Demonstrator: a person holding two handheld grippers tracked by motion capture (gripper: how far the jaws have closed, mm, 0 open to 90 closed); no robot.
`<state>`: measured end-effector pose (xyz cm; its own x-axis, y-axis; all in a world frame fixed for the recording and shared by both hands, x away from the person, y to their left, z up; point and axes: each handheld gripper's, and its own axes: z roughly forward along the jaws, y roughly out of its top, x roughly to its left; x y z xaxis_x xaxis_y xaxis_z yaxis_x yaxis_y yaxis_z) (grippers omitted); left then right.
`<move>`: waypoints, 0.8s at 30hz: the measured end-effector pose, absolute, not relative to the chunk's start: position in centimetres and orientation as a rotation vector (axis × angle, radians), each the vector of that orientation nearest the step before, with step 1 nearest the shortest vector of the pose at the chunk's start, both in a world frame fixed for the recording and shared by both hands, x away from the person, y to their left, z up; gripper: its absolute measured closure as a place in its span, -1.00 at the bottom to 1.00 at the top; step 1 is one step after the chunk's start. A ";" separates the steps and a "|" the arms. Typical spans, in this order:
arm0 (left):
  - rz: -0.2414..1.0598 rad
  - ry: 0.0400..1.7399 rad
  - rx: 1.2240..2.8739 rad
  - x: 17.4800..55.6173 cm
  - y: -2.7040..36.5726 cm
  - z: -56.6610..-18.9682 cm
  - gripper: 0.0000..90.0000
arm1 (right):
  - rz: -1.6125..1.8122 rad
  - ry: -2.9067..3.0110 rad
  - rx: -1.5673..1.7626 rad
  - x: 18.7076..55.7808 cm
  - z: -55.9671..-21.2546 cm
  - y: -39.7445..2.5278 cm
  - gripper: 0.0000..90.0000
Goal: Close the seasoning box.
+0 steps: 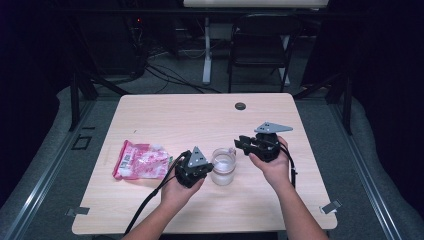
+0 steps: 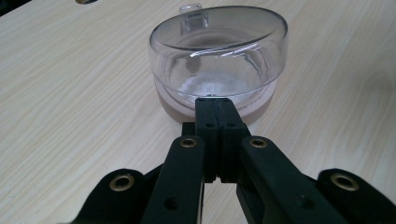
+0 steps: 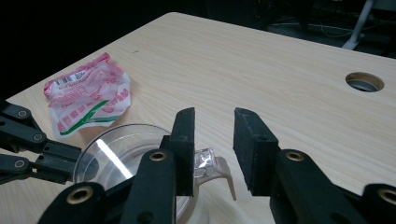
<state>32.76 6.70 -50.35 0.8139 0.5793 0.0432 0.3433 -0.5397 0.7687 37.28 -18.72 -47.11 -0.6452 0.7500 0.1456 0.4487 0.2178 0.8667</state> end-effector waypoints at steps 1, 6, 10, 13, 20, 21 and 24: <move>0.375 0.675 2.194 32.8 6.8 -50.4 1.00 | 1.397 2.192 1.123 37.3 -47.1 -18.7 0.53; 0.375 0.684 2.197 32.7 7.1 -50.6 1.00 | 1.397 2.192 1.122 37.3 -47.1 -18.7 0.51; 0.368 0.690 2.199 32.7 7.3 -50.8 0.99 | 1.405 2.184 1.129 37.3 -47.2 -18.7 0.50; 0.364 0.693 2.200 32.6 7.4 -51.0 0.99 | 1.402 2.188 1.127 37.3 -47.2 -18.6 0.48; 0.378 0.703 2.202 32.6 7.7 -51.1 0.90 | 1.414 2.182 1.134 37.3 -47.2 -18.6 0.42; 0.385 0.700 2.202 32.6 7.8 -51.0 0.85 | 1.412 2.188 1.131 37.3 -47.2 -18.7 0.41; 0.387 0.710 2.194 32.7 8.2 -50.9 0.68 | 1.409 2.191 1.131 37.3 -47.2 -18.7 0.37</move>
<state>32.71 8.18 -50.93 0.7973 0.6020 0.0444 0.3641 -0.5382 0.7601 37.32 -18.70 -47.23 -0.6448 0.7479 0.1575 0.4536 0.2086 0.8664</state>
